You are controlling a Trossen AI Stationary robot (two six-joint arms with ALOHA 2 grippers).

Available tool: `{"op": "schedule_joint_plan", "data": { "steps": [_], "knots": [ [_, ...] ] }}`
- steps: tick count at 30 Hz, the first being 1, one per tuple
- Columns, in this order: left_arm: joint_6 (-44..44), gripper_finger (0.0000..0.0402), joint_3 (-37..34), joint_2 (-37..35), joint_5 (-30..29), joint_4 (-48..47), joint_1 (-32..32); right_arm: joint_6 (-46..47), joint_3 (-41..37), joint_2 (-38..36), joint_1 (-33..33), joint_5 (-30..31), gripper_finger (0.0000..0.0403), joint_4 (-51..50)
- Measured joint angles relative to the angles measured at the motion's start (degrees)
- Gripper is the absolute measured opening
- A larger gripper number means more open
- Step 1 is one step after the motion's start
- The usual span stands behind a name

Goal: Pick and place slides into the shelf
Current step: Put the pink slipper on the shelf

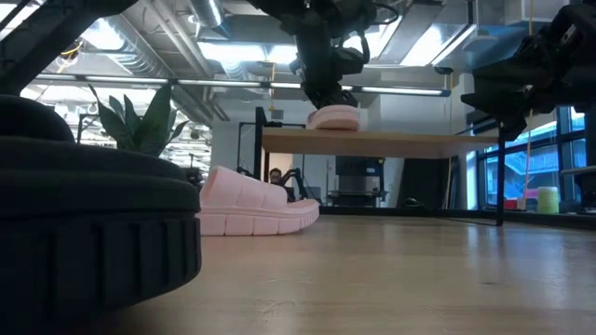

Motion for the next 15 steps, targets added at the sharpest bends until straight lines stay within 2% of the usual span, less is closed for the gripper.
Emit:
{"op": "schedule_joint_plan", "data": {
  "steps": [4, 15],
  "knots": [
    [-0.3, 0.0071, 0.0, 0.0, 0.2, 0.0, 0.0, 0.0, 0.0, 0.0, 0.0, 0.0, 0.0210, 0.0],
    [-0.4, 0.0184, 0.0, 0.0, 0.6, -0.2, -0.2, 0.0, 0.0, 0.0, 0.0, 0.0, 0.0210, 0.0]
  ]
}}
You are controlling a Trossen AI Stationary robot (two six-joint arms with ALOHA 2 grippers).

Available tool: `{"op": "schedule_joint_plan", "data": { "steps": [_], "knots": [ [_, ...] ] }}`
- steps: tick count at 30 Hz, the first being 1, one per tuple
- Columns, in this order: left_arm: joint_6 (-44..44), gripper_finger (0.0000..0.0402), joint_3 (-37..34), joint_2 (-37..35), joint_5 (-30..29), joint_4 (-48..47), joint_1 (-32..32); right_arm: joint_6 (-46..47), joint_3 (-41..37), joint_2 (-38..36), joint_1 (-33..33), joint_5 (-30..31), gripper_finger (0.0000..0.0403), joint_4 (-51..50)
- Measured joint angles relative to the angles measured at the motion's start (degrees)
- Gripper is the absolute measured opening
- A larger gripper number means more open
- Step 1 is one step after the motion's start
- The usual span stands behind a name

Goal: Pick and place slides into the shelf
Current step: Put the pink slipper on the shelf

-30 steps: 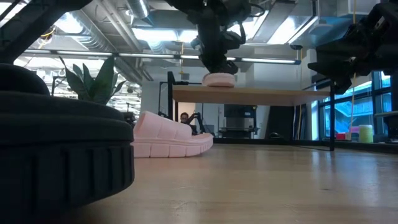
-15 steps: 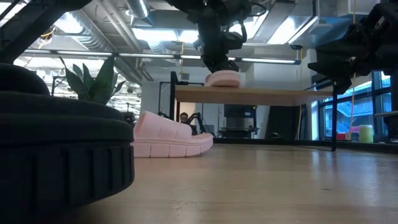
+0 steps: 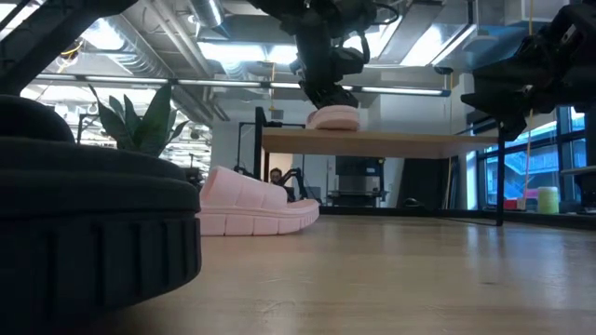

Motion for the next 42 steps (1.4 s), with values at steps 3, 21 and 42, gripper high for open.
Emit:
{"op": "schedule_joint_plan", "data": {
  "steps": [3, 21, 42],
  "knots": [
    [-0.9, 0.0200, 0.0, 0.0, 0.0, 0.0, -0.6, 0.0, 0.0, 0.0, 0.0, 0.0, 0.0210, 0.0],
    [0.4, 0.0206, 0.3, -1.7, -3.4, -0.4, -2.7, 0.2, 0.0, 0.0, 0.0, 0.0, 0.0210, 0.0],
    [5.5, 0.0206, 13.4, -16.8, 39.7, -10.4, -7.8, -2.7, 0.0, 0.8, 0.0, -5.2, 0.0210, -0.9]
  ]
}}
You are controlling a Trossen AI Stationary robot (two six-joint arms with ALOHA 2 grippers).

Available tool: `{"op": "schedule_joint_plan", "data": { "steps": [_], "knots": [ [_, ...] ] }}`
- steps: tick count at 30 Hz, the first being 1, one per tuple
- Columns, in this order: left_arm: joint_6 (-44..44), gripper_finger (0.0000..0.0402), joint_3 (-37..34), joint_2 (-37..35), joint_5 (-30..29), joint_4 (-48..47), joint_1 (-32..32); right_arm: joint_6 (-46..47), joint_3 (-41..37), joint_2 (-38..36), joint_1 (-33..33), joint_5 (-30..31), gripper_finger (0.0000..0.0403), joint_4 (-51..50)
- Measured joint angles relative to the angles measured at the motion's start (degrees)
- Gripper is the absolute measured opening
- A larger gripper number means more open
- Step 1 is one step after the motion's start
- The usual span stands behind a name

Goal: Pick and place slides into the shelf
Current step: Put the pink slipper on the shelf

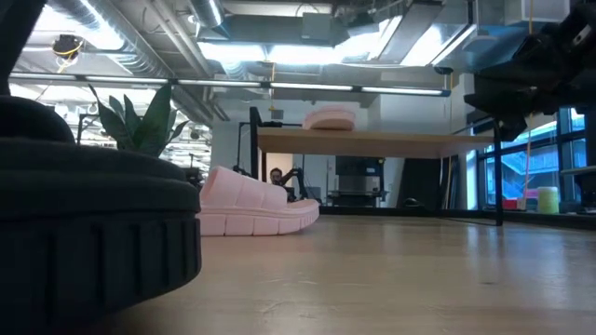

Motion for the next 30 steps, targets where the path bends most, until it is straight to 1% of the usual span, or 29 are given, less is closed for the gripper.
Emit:
{"op": "schedule_joint_plan", "data": {
  "steps": [3, 7, 10, 12, 16, 21, 24, 27, 30],
  "knots": [
    [-0.6, 0.0206, 0.0, -3.5, 0.2, -2.2, -2.9, -2.4, 0.0, 0.0, 0.0, 0.0, 0.0210, 0.0],
    [-0.9, 0.0206, -0.7, -6.7, 0.0, -3.9, -8.7, -5.3, 0.0, 0.1, 0.0, 0.0, 0.0210, 0.0],
    [-2.4, 0.0206, -4.0, -8.1, -2.7, -3.8, -12.9, -7.7, 0.0, 0.4, 0.0, -0.3, 0.0210, 0.0],
    [-3.8, 0.0206, -7.5, -9.1, -4.7, -2.7, -14.9, -8.1, 0.0, 0.4, 0.0, -0.4, 0.0210, 0.0],
    [-7.4, 0.0206, -19.2, -12.9, -5.1, 5.0, -17.4, -7.6, 0.0, 0.4, 0.0, -0.6, 0.0210, 0.0],
    [-8.6, 0.0206, -40.3, -20.4, -3.9, 20.0, -20.3, -7.8, 0.0, 0.4, 0.0, -0.6, 0.0210, 0.0],
    [-9.7, 0.0206, -51.4, -24.0, -3.3, 28.4, -23.3, -7.6, 0.0, 0.4, 0.0, -0.8, 0.0210, 0.0],
    [-11.6, 0.0206, -59.6, -26.1, -3.4, 34.1, -25.8, -8.2, 0.0, 0.4, 0.0, -0.8, 0.0210, 0.0],
    [-13.0, 0.0206, -64.1, -26.7, -3.6, 35.6, -27.2, -9.9, 0.0, 0.4, 0.0, -0.8, 0.0210, 0.0]
  ]
}}
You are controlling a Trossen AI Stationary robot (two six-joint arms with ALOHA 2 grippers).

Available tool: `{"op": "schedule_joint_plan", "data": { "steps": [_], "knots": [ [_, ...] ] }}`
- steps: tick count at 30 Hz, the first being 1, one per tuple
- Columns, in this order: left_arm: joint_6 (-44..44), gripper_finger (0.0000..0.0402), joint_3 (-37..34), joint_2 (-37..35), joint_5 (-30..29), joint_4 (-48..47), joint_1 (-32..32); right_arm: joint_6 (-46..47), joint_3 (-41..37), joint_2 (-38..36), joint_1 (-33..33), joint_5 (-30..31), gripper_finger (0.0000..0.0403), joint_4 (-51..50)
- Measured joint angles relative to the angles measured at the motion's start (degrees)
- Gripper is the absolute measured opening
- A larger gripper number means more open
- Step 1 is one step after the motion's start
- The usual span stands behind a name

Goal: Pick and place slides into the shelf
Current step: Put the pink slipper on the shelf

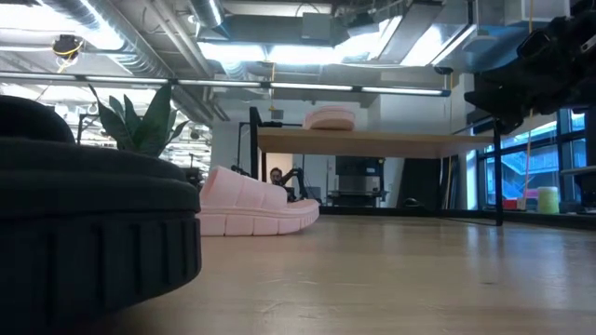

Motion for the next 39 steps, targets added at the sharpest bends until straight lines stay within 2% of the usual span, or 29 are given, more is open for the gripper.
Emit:
{"op": "schedule_joint_plan", "data": {
  "steps": [5, 8, 16, 22, 30, 35, 39],
  "knots": [
    [0.0, 0.0206, -3.3, 1.5, 0.1, 0.6, -1.7, -3.3, 0.0, 0.0, 0.0, 0.0, 0.0210, 0.0],
    [3.1, 0.0206, -3.6, 2.3, -0.4, 0.7, -2.1, -5.9, 0.0, 0.0, 0.0, 0.0, 0.0210, 0.0],
    [15.5, 0.0206, -3.6, 4.9, -11.6, -2.8, -2.9, -6.9, 0.0, 0.0, 0.0, 0.0, 0.0210, 0.0],
    [12.7, 0.0206, -3.7, 10.2, -14.0, -8.9, -2.8, -6.9, 0.0, 0.0, 0.0, 0.0, 0.0210, 0.0],
    [13.8, 0.0206, -3.6, 16.3, -16.0, -17.8, -1.5, -6.7, 0.0, 0.0, 0.0, 0.0, 0.0210, 0.0],
    [13.9, 0.0206, -3.6, 18.3, -23.2, -17.5, -0.7, -6.6, 0.0, 0.0, 0.0, 0.0, 0.0210, 0.0],
    [13.6, 0.0206, -3.6, 18.7, -22.7, -17.5, 0.6, -6.1, 0.0, 0.0, 0.0, 0.0, 0.0210, 0.0]
  ]
}}
